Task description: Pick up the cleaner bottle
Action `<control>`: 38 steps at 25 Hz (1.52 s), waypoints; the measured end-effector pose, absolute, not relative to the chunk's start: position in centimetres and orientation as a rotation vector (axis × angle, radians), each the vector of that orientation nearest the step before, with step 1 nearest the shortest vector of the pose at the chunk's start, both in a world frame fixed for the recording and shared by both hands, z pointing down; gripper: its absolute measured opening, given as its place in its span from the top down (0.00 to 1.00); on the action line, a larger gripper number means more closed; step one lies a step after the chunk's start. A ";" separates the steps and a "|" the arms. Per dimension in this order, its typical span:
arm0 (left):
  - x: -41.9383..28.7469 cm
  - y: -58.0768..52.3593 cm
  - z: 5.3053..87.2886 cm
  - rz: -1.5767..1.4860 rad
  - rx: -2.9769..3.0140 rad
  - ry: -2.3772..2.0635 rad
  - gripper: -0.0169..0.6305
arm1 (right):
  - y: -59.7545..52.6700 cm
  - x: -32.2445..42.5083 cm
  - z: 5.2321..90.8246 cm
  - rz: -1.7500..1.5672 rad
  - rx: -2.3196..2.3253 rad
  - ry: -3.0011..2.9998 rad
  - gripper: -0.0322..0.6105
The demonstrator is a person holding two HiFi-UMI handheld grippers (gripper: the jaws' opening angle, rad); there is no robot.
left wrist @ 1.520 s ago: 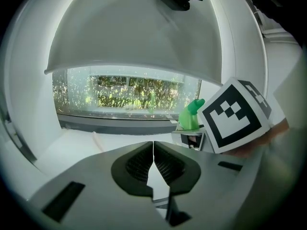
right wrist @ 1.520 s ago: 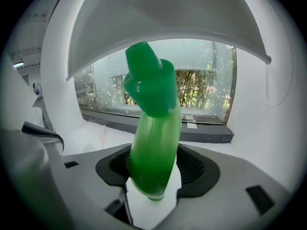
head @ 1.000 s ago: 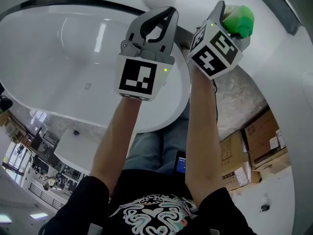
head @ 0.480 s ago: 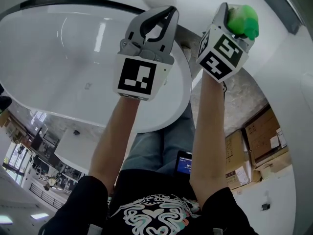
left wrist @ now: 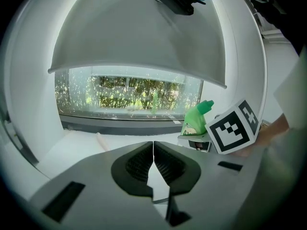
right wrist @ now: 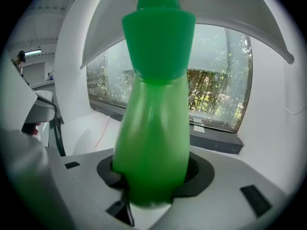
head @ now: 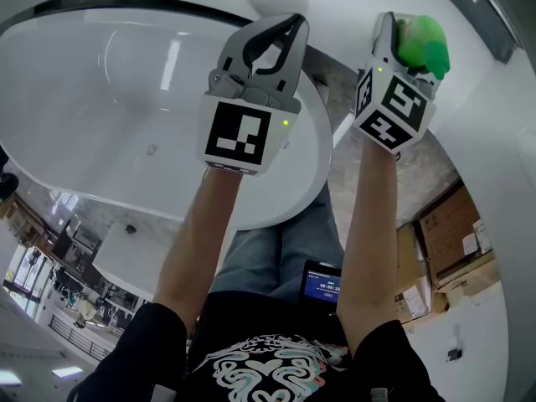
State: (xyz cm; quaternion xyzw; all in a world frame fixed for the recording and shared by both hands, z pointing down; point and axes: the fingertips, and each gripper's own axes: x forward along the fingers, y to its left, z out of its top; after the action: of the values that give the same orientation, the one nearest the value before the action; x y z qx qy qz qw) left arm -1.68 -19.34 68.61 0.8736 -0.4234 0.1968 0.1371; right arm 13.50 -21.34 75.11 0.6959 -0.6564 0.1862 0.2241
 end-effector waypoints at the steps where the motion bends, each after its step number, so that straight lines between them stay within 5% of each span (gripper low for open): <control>1: -1.8 -19.4 68.5 0.566 2.529 -1.226 0.95 | -21.3 13.4 75.1 0.512 1.913 -1.819 0.59; 38: -4.8 -19.6 62.8 0.576 2.551 -1.248 0.95 | -17.3 12.8 64.0 0.449 1.928 -1.936 0.62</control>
State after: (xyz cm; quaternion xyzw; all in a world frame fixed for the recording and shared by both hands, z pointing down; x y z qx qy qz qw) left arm -4.84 -19.57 62.80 0.8738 -0.4274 0.1974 0.1215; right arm 12.83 -17.28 64.03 0.6844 -0.6870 0.1593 0.1852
